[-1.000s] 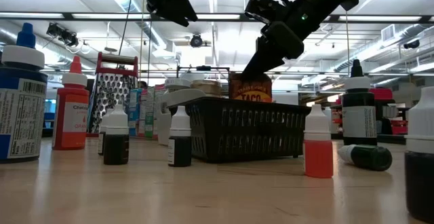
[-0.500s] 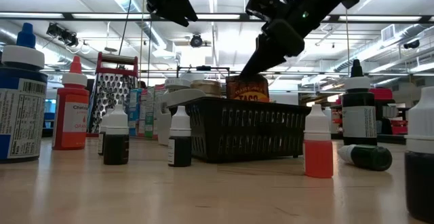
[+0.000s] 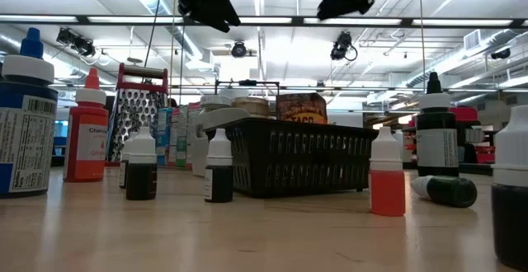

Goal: Pick & Place Kitchen Items
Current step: Put the black seasoning bottle into the white bin

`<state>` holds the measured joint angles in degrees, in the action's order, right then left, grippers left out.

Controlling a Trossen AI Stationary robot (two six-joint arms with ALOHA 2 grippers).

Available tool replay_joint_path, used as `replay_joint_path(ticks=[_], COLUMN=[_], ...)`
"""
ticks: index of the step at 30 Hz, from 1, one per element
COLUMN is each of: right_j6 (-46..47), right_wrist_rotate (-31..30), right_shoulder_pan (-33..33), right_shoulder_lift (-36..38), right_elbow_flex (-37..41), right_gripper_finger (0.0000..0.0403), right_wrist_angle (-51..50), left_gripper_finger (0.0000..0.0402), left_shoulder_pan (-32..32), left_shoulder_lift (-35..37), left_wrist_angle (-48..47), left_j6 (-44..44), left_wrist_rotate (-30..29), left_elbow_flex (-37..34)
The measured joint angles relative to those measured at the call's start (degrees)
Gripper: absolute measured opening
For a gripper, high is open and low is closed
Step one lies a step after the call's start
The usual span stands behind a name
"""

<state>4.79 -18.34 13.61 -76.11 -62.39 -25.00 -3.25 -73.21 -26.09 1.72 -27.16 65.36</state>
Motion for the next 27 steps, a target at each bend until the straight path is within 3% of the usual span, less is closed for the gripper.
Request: replay_joint_path(ticks=[6,17,21,27], right_j6=[4.51,0.37,0.73,0.64], right_wrist_rotate=[9.85,36.43,39.98,40.43], right_shoulder_pan=[3.96,13.4,16.59,20.8], right_shoulder_lift=[6.59,12.39,13.33,14.94], right_elbow_flex=[0.13,6.1,11.25,18.37], right_gripper_finger=[0.0146,0.0146,0.0146,0.0146], right_wrist_angle=[-3.2,1.06,7.01,14.35], left_gripper_finger=[0.0327,0.0327,0.0327,0.0327], left_shoulder_pan=[-0.02,-0.02,0.0,0.0], left_shoulder_lift=[0.0,0.0,0.0,0.0], left_wrist_angle=[0.08,0.28,0.36,0.58], left_j6=[0.0,1.37,2.1,2.49], left_wrist_rotate=[-0.02,-0.02,-0.01,-0.02], left_elbow_flex=[0.0,0.0,0.0,0.0])
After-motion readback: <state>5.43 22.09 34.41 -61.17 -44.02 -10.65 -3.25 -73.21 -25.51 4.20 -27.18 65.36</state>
